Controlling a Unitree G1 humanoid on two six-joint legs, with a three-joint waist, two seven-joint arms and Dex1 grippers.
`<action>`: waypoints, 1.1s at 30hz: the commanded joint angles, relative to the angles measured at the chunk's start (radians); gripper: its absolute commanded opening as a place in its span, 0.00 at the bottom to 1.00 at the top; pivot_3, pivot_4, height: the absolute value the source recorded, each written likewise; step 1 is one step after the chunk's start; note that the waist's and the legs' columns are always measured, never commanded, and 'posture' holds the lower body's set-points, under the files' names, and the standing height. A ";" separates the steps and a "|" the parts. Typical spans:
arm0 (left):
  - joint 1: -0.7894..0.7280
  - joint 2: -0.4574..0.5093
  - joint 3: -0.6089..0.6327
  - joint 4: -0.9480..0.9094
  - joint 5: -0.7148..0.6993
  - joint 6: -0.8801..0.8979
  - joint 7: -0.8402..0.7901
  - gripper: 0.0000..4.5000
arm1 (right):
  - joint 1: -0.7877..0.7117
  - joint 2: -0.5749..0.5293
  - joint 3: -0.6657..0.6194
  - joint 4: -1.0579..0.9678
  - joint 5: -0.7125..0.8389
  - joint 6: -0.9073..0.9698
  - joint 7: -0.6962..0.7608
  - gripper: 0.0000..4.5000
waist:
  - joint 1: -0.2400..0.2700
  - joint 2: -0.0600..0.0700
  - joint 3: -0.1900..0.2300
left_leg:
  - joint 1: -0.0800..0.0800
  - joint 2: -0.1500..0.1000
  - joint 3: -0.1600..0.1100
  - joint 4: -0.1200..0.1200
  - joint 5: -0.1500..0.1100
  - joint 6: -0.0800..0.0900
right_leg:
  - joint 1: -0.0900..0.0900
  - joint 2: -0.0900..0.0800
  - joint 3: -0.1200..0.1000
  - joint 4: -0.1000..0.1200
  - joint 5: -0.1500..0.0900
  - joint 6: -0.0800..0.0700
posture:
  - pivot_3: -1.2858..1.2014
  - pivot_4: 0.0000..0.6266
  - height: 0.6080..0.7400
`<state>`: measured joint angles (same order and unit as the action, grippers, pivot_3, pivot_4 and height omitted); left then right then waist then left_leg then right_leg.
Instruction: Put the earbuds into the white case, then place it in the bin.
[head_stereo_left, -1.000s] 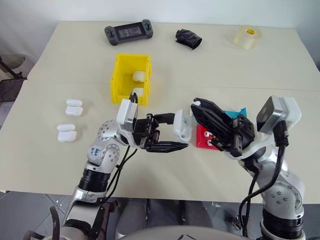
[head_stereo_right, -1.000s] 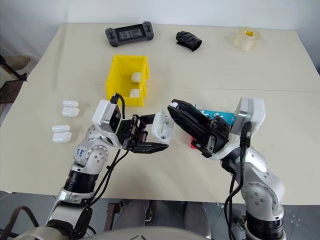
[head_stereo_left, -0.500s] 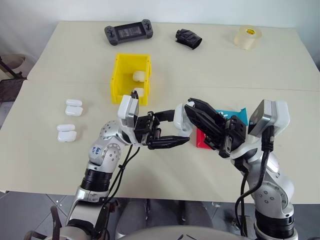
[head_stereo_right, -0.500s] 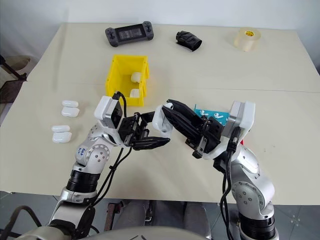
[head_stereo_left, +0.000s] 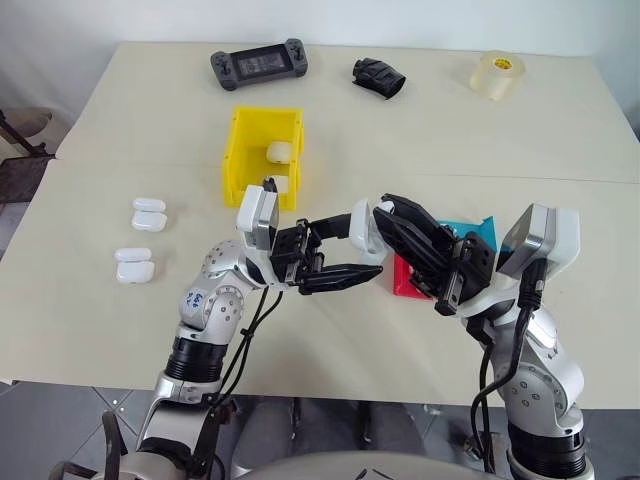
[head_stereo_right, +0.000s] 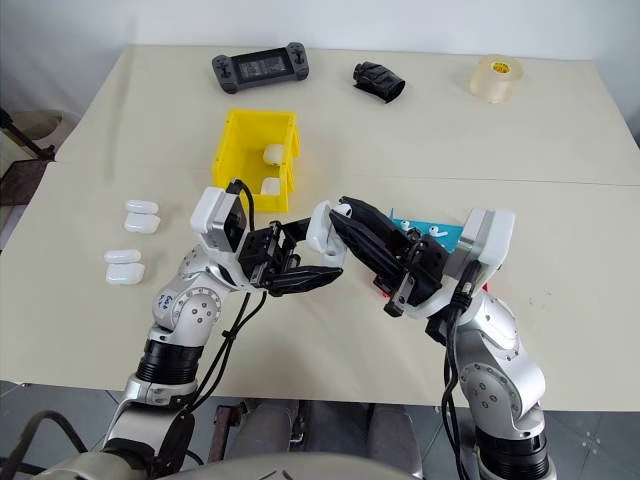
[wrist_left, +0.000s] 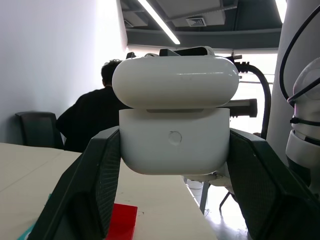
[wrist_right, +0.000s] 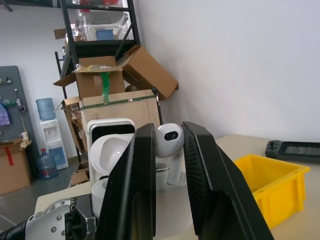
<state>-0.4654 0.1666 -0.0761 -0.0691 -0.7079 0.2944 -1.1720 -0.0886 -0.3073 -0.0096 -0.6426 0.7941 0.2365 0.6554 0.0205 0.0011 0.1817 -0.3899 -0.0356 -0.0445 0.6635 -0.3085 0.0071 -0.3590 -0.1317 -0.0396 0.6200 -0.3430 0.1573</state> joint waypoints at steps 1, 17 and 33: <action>-0.031 -0.025 0.032 -0.044 -0.044 -0.012 0.024 0.62 | 0.029 -0.026 0.000 0.004 -0.018 -0.002 0.022 0.10 | 0.000 0.000 0.000 | 0.000 0.000 0.000 0.000 0.000 0.000 | 0.000 0.000 0.000 0.000 0.000 0.000 | 0.52 0.24 1.00; -0.052 -0.040 0.043 -0.050 -0.048 -0.014 0.055 0.62 | 0.064 -0.079 0.005 0.039 -0.072 -0.070 0.065 0.10 | 0.000 0.000 0.000 | 0.000 0.000 0.000 0.000 0.000 0.000 | 0.000 0.000 0.000 0.000 0.000 0.000 | 0.52 0.24 1.00; -0.025 -0.008 0.015 -0.059 -0.005 -0.051 -0.029 0.62 | 0.007 -0.068 0.040 0.101 -0.117 -0.131 0.074 0.10 | 0.000 0.000 0.000 | 0.000 0.000 0.000 0.000 0.000 0.000 | 0.000 0.000 0.000 -0.001 0.000 0.000 | 0.52 0.24 1.00</action>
<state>-0.4659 0.1719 -0.0548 -0.0644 -0.6931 0.2819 -1.1739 -0.0928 -0.3637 0.0155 -0.5567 0.6927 0.0726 0.7260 0.0208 0.0011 0.1817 -0.3899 -0.0355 -0.0444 0.6632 -0.3083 0.0068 -0.3589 -0.1316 -0.0398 0.6193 -0.3430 0.1573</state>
